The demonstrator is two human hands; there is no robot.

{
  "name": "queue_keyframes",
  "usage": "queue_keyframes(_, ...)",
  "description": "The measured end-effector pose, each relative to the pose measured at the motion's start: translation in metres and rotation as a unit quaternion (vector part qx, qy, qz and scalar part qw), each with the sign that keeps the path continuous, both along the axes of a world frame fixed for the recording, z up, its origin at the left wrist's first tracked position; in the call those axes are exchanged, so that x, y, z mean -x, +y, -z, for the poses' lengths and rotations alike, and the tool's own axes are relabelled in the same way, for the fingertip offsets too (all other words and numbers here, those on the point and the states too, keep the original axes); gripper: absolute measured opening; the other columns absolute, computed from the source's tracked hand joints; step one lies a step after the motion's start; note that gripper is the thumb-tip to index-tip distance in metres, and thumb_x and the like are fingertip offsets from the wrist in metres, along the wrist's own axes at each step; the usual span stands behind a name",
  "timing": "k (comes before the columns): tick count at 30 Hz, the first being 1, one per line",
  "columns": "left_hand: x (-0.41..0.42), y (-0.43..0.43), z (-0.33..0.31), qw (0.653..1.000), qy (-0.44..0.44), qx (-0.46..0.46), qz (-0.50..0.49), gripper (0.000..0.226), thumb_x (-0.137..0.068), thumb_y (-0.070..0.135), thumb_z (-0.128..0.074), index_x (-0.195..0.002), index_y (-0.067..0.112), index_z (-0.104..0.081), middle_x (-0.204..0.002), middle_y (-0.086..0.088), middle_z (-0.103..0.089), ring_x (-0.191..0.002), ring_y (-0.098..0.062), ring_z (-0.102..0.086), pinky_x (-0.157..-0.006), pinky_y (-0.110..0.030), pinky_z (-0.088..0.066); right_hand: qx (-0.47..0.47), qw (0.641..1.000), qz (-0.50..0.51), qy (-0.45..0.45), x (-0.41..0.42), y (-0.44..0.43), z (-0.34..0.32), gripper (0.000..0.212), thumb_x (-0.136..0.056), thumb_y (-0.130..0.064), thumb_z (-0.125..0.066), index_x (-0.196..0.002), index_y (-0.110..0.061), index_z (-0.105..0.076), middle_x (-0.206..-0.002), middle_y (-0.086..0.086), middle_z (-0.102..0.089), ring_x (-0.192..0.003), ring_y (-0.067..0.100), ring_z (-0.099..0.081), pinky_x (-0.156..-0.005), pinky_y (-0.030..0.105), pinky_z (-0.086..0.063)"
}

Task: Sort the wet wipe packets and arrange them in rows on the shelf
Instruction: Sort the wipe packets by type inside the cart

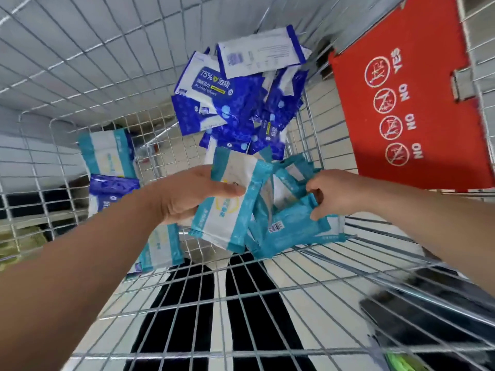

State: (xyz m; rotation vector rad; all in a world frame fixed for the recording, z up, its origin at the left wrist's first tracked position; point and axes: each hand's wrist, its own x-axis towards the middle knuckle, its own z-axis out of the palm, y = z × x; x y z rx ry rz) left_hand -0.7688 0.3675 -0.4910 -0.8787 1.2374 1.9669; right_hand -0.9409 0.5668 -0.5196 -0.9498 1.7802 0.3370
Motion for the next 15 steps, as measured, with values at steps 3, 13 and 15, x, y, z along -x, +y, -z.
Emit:
queue_keyframes(3, 0.0, -0.001, 0.006, 0.996, -0.03, 0.03, 0.083, 0.026, -0.081, 0.015, -0.067, -0.107, 0.019, -0.064, -0.101, -0.002, -0.074, -0.09, -0.016, -0.071, -0.068, -0.023, -0.056, -0.002, 1.0, 0.014, -0.013, 0.002, 0.0, 0.001, 0.047, -0.074, -0.036, -0.078, -0.11, -0.01, -0.062, -0.102, 0.007, -0.06, -0.092, 0.024, -0.057, -0.078, 0.034, -0.049)
queue_keyframes(13, -0.031, 0.03, 0.072, 0.935, -0.031, 0.3, 0.188, 0.055, -0.083, 0.023, -0.073, -0.133, 0.018, -0.05, -0.125, -0.004, -0.06, -0.106, -0.021, -0.057, -0.079, -0.022, -0.042, 0.017, 0.999, 0.037, -0.015, -0.002, -0.002, 0.002, 0.043, -0.071, -0.035, -0.081, -0.103, -0.015, -0.06, -0.092, 0.0, -0.053, -0.086, 0.019, -0.053, -0.066, 0.03, -0.039)
queue_keyframes(15, -0.035, 0.023, 0.074, 0.904, -0.019, 0.393, 0.168, 0.051, -0.087, 0.02, -0.067, -0.135, 0.013, -0.049, -0.13, -0.009, -0.057, -0.115, -0.026, -0.054, -0.089, -0.027, -0.039, 0.014, 0.999, 0.026, -0.017, -0.004, -0.004, 0.001, 0.053, -0.073, -0.034, -0.08, -0.117, -0.014, -0.058, -0.1, 0.0, -0.052, -0.091, 0.019, -0.052, -0.07, 0.029, -0.041)
